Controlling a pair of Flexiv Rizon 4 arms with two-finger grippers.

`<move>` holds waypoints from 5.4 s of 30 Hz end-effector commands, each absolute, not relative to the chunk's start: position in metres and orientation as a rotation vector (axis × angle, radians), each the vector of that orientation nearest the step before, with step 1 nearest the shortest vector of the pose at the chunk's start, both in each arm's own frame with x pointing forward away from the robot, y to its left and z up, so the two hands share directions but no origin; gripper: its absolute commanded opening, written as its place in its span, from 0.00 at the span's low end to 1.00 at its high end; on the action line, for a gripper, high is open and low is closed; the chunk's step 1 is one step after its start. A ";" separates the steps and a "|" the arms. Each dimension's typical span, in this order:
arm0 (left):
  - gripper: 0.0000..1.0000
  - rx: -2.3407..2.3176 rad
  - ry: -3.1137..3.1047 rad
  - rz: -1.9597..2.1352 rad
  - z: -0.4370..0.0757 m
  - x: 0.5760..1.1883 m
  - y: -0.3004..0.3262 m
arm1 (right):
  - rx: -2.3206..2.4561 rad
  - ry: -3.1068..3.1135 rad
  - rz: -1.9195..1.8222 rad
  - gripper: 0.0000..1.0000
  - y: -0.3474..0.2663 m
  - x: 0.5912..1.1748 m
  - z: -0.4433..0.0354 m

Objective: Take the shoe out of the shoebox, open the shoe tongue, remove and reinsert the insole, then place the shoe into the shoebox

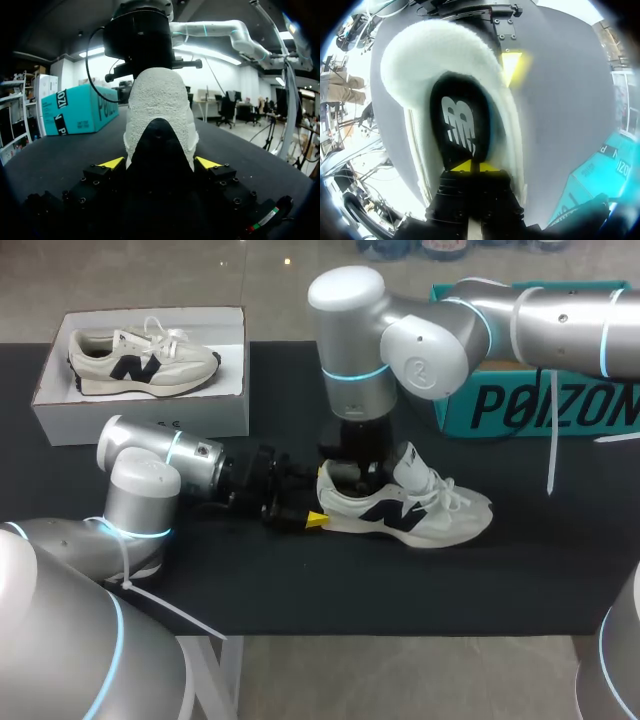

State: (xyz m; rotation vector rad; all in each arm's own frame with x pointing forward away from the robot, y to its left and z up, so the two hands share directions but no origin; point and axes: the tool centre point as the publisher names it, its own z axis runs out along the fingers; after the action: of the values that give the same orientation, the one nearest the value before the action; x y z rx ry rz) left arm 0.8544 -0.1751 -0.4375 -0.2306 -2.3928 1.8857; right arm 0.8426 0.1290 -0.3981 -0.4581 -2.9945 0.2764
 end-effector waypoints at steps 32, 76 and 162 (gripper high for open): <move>0.00 -0.232 -2.392 1.885 -0.442 0.857 -0.179 | -0.675 -3.115 0.094 0.00 0.093 0.860 -0.319; 0.00 -0.232 -2.392 1.885 -0.442 0.857 -0.179 | -0.556 -3.004 -0.222 0.44 0.154 0.889 -0.313; 0.00 -0.232 -2.392 1.885 -0.442 0.857 -0.179 | -0.694 -2.961 -0.769 0.00 0.153 0.935 -0.079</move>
State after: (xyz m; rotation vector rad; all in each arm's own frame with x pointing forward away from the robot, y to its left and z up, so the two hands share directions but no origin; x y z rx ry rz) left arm 0.8558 -0.1772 -0.4374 -0.2300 -2.3932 1.8862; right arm 0.9452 0.1770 -0.1187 -0.6501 -2.9364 -0.7570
